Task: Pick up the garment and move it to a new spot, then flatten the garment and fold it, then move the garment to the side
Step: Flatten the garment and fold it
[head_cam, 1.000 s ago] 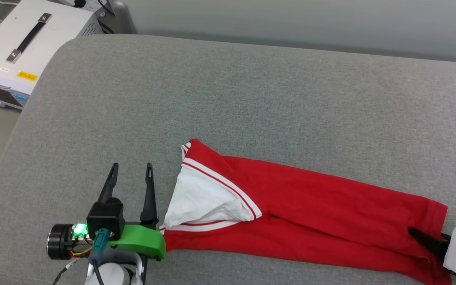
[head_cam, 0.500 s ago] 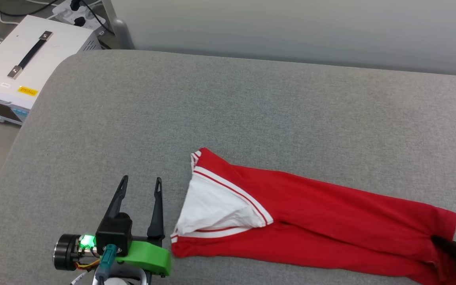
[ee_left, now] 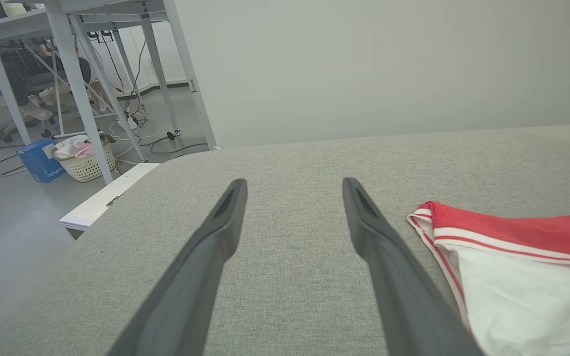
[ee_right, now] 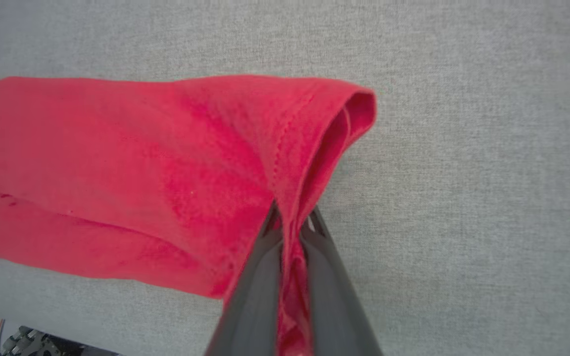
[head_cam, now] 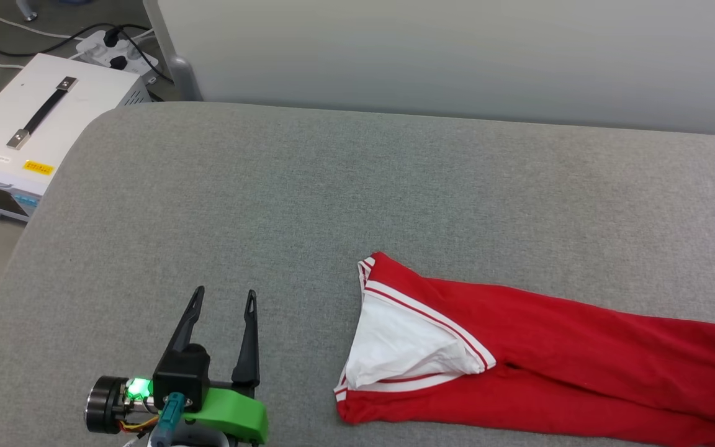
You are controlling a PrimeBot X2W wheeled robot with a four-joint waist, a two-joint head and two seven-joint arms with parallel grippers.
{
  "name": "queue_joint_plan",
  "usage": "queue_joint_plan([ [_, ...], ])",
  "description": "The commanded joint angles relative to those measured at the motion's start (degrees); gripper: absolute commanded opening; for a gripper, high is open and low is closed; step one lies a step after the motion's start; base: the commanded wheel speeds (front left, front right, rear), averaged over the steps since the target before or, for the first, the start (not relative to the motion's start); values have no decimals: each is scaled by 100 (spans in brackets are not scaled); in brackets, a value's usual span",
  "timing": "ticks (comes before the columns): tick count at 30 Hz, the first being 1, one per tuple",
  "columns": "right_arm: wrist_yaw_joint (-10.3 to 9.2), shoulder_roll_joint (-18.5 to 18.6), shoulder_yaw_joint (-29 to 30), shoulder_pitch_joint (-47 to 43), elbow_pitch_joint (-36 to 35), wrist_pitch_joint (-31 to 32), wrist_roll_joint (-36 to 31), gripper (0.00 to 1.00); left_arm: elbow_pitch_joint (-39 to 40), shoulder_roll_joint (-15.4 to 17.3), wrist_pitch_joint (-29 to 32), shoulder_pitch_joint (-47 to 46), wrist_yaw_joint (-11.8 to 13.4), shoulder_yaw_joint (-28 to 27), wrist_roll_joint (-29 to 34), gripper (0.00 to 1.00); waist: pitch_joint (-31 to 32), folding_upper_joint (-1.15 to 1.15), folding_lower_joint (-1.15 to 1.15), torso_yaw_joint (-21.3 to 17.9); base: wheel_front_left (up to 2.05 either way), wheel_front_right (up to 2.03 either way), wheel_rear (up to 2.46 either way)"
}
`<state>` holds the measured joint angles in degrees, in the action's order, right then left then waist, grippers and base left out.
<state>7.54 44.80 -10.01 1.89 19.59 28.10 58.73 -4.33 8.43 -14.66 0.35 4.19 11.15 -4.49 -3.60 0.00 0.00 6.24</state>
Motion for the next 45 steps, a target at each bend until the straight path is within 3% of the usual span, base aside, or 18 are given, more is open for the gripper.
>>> queue_joint_plan([
  [1, -5, 2, 17, -86, -190, 62, 75, 0, -16, -48, -34, 118, -37, -35, 61, 100, 27, 0, 0, -21, 0, 0, 0],
  [12, -5, -315, -83, 68, -1919, 412, 23, 0, -62, -146, -34, 149, -155, -112, 133, 100, 19, 0, 0, -25, 0, 0, 0],
  [21, -5, -833, -970, 1072, -2561, 1013, -445, 0, -76, -246, -34, -79, -252, -101, 195, 100, -268, 0, 0, 111, 0, 0, 0],
  [29, -5, -1320, -2272, 2205, -2160, 1187, -726, 0, -85, -311, -34, -268, -300, -125, 217, 100, -531, 0, 0, 243, 0, 0, 0],
  [37, -5, -1937, -3493, 3305, -1032, 964, -772, 0, -88, -377, -34, -452, -331, -122, 250, 100, -808, 0, 0, 327, 0, 0, 0],
  [45, -5, -2154, -4213, 3500, -55, 652, -642, 0, -123, -425, -34, -546, -343, -103, 259, 100, -929, 0, 0, 390, 0, 0, 0],
])
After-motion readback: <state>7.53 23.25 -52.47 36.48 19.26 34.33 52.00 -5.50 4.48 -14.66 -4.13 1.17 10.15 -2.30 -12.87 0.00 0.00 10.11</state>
